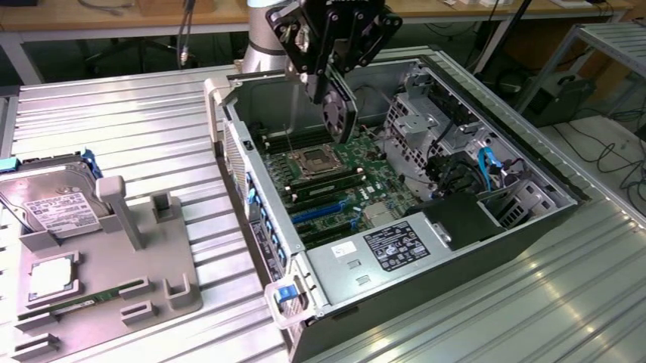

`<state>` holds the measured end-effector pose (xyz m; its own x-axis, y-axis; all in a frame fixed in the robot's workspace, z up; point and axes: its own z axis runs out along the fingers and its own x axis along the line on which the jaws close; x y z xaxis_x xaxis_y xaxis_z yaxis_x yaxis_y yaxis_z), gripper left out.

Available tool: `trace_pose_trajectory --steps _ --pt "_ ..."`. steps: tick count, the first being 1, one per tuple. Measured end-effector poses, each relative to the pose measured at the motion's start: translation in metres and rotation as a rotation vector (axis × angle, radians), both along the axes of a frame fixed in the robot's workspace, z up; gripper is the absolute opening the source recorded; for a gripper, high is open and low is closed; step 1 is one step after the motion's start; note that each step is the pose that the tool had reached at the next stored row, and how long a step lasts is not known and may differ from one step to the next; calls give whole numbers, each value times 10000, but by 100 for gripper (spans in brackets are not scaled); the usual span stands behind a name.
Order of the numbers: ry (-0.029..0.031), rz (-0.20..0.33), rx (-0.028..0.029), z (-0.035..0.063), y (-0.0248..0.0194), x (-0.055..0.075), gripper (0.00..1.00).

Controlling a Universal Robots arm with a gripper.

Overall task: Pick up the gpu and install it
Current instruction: 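Pick up the gpu and move the gpu toward the slot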

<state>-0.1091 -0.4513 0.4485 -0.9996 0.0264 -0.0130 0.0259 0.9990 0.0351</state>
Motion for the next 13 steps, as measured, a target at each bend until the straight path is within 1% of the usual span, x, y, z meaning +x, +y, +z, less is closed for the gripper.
trace_pose_trajectory --steps 11,13 --pt "0 5 1 -14 0 275 27" --pt "-1 5 1 -19 0 363 27"
